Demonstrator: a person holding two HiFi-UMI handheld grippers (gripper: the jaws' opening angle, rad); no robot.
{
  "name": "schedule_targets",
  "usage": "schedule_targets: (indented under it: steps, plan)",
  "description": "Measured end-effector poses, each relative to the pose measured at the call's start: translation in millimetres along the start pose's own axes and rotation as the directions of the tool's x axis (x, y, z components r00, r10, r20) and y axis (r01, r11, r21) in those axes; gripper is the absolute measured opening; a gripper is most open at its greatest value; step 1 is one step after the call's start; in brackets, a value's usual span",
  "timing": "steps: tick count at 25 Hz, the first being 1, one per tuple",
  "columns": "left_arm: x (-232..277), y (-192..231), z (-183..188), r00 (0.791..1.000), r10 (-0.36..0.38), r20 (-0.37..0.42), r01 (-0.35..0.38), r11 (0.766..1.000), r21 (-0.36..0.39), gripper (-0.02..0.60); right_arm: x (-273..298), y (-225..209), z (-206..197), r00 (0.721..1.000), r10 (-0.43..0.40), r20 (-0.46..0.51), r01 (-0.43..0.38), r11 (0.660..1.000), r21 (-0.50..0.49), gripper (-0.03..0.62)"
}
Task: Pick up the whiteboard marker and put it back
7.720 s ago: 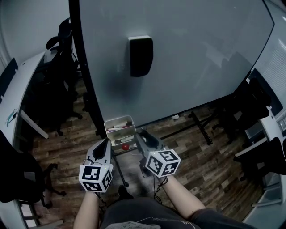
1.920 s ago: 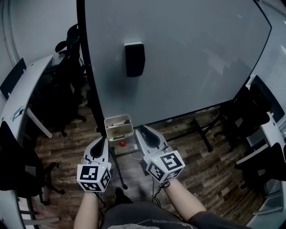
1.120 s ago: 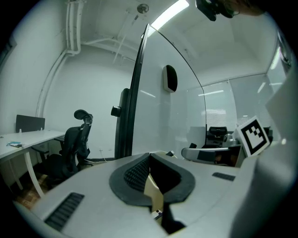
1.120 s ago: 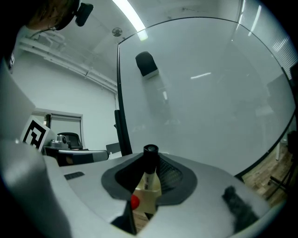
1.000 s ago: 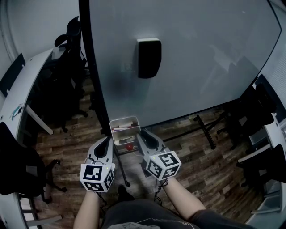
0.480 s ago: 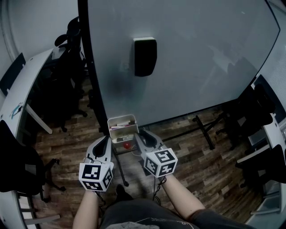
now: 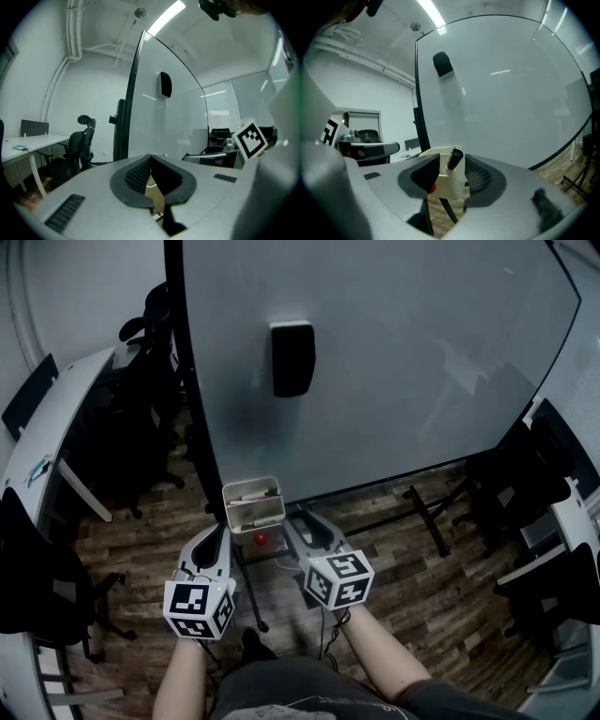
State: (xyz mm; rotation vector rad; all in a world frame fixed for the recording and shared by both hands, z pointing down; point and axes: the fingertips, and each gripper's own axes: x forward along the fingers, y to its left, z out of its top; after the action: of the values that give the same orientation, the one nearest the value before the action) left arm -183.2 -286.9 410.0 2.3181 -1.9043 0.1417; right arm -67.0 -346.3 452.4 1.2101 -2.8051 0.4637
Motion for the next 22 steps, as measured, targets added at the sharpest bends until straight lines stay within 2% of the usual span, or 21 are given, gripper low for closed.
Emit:
schedule_targets:
  steps: [6, 11, 15, 22]
  plan:
    - [-16.7, -17.7, -0.2, 1.0, 0.002, 0.01, -0.002, 1.0, -0.009, 0.014, -28.7, -1.5, 2.5, 1.0, -0.026, 0.017, 0.026, 1.0, 0.003, 0.156]
    - [-36.5, -45.2, 3.4, 0.999, -0.012, 0.035, 0.013, 1.0, -0.017, 0.014, -66.0, 6.5, 17.9, 0.996, -0.023, 0.087, 0.024, 1.0, -0.004, 0.15]
    - [-54.7, -70.2, 4.1, 0.999, -0.02, 0.045, 0.02, 1.0, -0.014, 0.014, -98.3, 16.0, 26.4, 0.992, -0.012, 0.126, 0.015, 1.0, -0.018, 0.072]
    - [-88.0, -110.0, 4.5, 0.998, -0.03, 0.058, 0.031, 0.999, -0.013, 0.014, -153.1, 36.5, 33.1, 0.987, 0.047, 0.156, -0.046, 0.999, -0.015, 0.034]
